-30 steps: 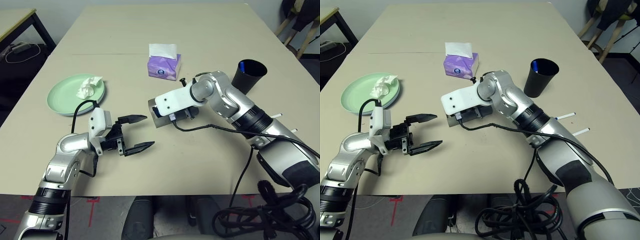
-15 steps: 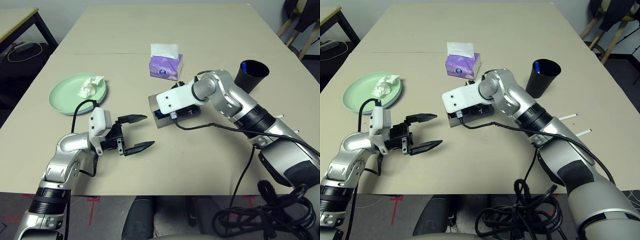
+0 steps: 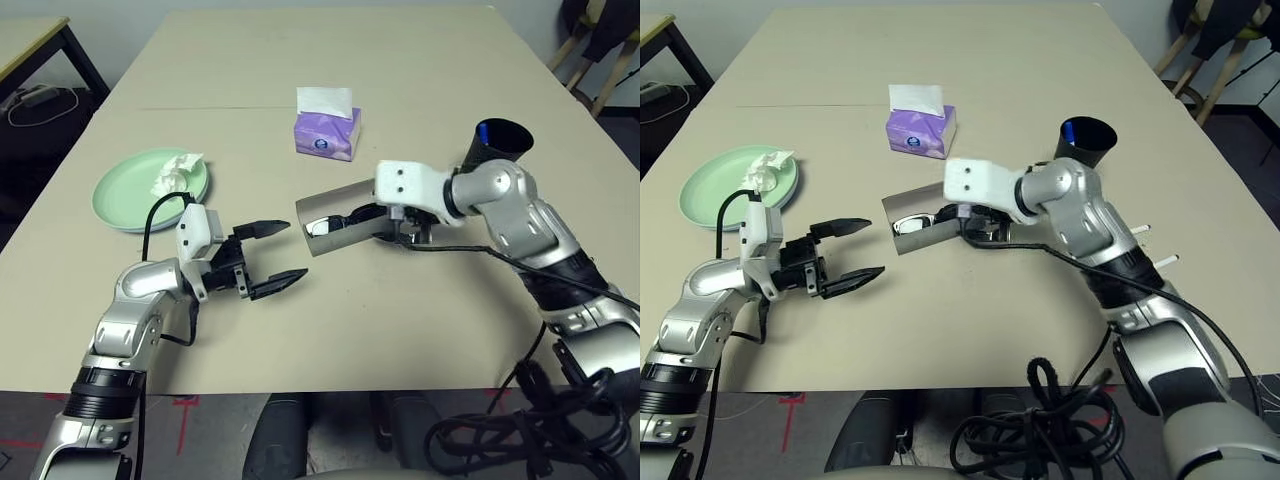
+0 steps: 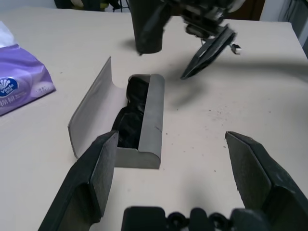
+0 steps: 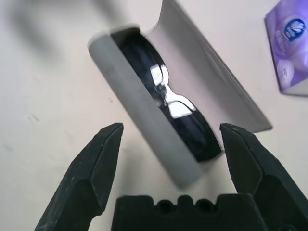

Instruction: Organize and tidy the items on the table.

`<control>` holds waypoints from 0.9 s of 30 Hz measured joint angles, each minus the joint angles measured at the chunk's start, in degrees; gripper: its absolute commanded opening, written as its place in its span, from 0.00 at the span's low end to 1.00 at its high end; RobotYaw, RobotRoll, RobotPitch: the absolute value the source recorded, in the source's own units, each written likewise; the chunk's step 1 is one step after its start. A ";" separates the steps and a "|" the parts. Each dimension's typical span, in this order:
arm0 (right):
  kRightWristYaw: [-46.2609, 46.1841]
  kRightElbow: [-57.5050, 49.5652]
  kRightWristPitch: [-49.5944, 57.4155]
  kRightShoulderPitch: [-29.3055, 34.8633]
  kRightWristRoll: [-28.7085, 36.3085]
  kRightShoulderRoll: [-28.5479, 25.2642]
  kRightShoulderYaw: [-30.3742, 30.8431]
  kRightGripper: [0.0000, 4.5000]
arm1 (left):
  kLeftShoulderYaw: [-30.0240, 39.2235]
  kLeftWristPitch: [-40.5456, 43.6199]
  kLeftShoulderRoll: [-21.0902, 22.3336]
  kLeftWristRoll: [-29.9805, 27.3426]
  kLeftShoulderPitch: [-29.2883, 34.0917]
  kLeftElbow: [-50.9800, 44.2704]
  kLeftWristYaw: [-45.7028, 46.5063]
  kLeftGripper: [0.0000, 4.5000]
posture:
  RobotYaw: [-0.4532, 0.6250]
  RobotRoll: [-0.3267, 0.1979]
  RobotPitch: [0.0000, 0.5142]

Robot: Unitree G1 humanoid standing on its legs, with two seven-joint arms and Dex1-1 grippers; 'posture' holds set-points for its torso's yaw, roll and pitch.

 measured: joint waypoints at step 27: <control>-10.38 11.75 -35.54 19.21 21.29 5.63 -14.11 0.99 | 1.81 -10.34 -2.55 3.15 -6.41 15.76 1.10 1.00 | 0.48 0.62 0.19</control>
